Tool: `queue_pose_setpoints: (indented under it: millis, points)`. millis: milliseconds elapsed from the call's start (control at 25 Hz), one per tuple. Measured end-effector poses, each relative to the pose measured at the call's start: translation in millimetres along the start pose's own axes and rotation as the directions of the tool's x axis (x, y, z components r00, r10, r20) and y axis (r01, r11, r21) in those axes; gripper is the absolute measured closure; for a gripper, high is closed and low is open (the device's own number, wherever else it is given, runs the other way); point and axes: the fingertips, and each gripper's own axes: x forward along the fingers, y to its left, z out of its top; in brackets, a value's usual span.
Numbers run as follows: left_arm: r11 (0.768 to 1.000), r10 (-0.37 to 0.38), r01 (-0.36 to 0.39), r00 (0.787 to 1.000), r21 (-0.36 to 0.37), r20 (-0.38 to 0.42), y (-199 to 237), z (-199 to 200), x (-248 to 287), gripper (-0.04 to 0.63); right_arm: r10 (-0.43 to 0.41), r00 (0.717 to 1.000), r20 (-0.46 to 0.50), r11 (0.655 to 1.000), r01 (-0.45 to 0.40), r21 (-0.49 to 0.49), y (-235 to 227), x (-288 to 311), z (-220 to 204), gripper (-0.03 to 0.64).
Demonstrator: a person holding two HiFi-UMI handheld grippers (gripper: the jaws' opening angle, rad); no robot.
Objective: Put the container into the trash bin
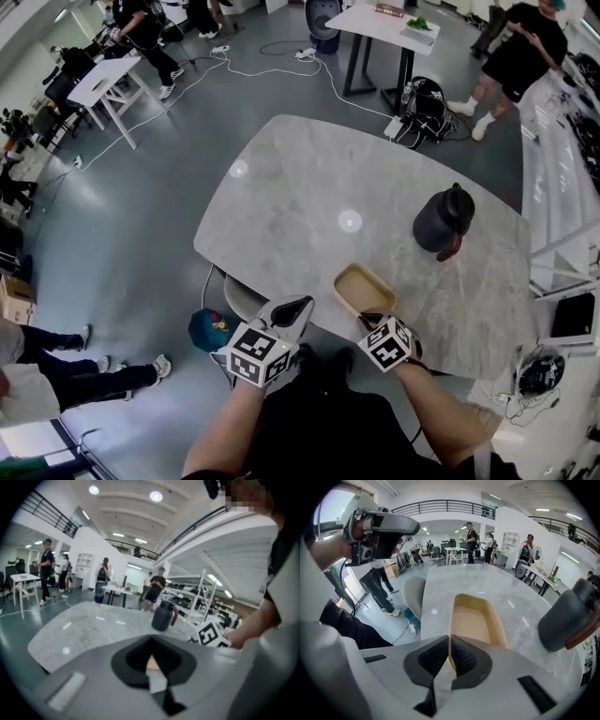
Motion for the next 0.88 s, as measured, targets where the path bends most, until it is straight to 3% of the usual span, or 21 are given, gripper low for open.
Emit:
queue_pose_setpoints:
  millis: [200,400,680,880]
  points:
    - [0.995,0.101,-0.1,0.993,-0.017,0.059,21.8,13.4,-49.3,0.591,-0.007,0.994,0.105,1.0,0.008,-0.011,-2.0,-26.9,38.8,0.604]
    - [0.976,0.216,-0.211,0.967,-0.053,0.138,61.7,17.8,-112.6,0.59,0.023,0.978,0.209,0.998,-0.009,-0.067,22.9,-41.6,100.4,0.604]
    - [0.943,0.334,-0.325,0.924,-0.079,0.188,121.7,-11.3,-237.8,0.59,0.091,0.957,0.274,0.98,-0.038,-0.194,129.9,-26.3,196.0,0.604]
    - [0.909,0.414,-0.394,0.888,-0.134,0.201,159.0,-50.6,-324.9,0.591,0.167,0.952,0.256,0.953,-0.089,-0.288,222.5,2.5,240.1,0.604]
